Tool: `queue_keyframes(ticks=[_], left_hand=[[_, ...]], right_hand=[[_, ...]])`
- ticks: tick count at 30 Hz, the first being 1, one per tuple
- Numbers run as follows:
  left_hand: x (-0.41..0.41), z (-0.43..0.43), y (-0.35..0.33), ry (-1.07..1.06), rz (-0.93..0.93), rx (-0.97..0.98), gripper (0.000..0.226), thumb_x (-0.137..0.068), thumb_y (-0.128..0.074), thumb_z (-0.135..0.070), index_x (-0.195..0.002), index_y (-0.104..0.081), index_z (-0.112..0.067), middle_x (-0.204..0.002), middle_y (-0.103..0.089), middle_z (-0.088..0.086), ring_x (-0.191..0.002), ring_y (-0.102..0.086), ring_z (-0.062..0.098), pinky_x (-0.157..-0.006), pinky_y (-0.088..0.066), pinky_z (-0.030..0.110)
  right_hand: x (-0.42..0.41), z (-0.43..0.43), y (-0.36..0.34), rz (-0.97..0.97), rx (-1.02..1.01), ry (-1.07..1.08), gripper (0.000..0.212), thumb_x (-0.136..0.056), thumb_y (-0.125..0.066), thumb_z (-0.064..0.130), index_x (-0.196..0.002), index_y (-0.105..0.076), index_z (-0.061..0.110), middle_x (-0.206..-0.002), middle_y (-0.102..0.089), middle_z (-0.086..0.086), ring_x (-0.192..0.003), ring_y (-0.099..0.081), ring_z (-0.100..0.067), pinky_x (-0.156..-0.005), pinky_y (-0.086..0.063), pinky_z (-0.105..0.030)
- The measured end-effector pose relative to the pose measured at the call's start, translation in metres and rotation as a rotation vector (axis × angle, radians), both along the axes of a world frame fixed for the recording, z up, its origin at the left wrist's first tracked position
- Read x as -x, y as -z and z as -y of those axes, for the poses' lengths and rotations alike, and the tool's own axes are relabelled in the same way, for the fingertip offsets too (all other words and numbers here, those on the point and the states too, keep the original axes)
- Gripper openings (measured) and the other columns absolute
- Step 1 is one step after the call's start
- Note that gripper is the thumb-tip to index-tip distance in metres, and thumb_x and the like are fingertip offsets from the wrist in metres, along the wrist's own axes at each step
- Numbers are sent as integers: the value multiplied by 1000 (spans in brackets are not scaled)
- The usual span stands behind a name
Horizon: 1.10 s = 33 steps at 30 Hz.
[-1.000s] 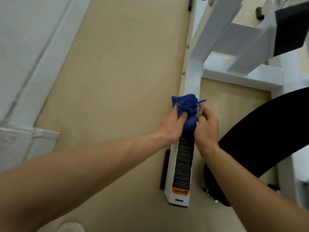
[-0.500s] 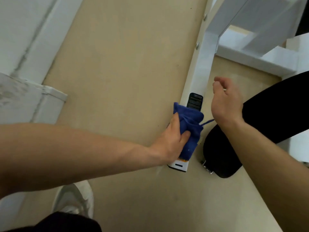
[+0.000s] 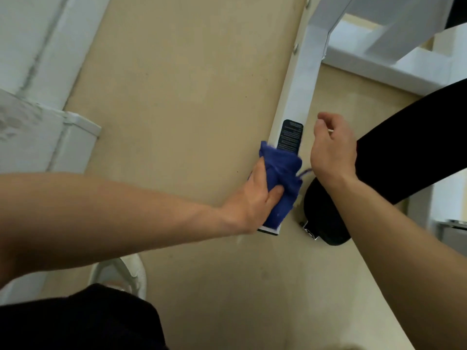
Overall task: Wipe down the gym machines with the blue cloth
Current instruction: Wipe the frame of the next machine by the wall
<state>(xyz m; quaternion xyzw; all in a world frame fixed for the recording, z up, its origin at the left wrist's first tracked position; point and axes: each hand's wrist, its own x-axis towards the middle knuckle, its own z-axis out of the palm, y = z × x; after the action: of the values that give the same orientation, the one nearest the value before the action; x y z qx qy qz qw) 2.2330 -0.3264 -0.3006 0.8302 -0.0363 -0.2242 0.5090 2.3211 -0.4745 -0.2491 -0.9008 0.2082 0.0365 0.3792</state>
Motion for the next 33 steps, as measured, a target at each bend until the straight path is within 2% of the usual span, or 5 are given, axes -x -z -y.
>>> queue_keyframes(ticks=[5,10,14,25,33], left_hand=[[9,-2,-6,17,-62,16,79,-101,-45,-34,-156,8,-15,-163,-12,0,-146,-19,8,-105,-3,-1],[-58,9,0,-18,-32,90,61,-102,-45,-32,-153,-18,-13,-152,-37,5,-137,-38,14,-116,-27,27],[-130,18,-1,12,-14,82,46,-104,-44,-25,-144,-31,-9,-137,-49,6,-121,-48,15,-103,-33,22],[-271,45,-12,-63,-18,-29,40,-107,-29,-24,-134,-50,-5,-128,-58,19,-121,-53,31,-88,-34,24],[-314,60,-12,-302,-139,279,43,-108,-31,-30,-138,-51,-8,-138,-55,14,-129,-50,26,-109,-34,30]], right_hand=[[15,-3,5,8,-59,-38,35,-105,-43,27,-136,-55,18,-131,-58,1,-105,-54,-5,-82,-36,-7],[1,-5,10,43,-127,36,36,-104,-43,27,-137,-55,17,-130,-59,2,-106,-54,-5,-90,-41,-18],[-28,-5,14,92,-218,142,32,-97,-44,34,-122,-62,26,-120,-65,2,-110,-61,-16,-100,-49,-45],[-120,-11,24,44,-127,193,36,-99,-40,16,-130,-59,16,-121,-60,1,-111,-54,-17,-98,-43,-32],[-129,-29,43,108,17,207,34,-105,-33,18,-134,-50,14,-131,-51,-7,-108,-54,-27,-79,-33,-29]])
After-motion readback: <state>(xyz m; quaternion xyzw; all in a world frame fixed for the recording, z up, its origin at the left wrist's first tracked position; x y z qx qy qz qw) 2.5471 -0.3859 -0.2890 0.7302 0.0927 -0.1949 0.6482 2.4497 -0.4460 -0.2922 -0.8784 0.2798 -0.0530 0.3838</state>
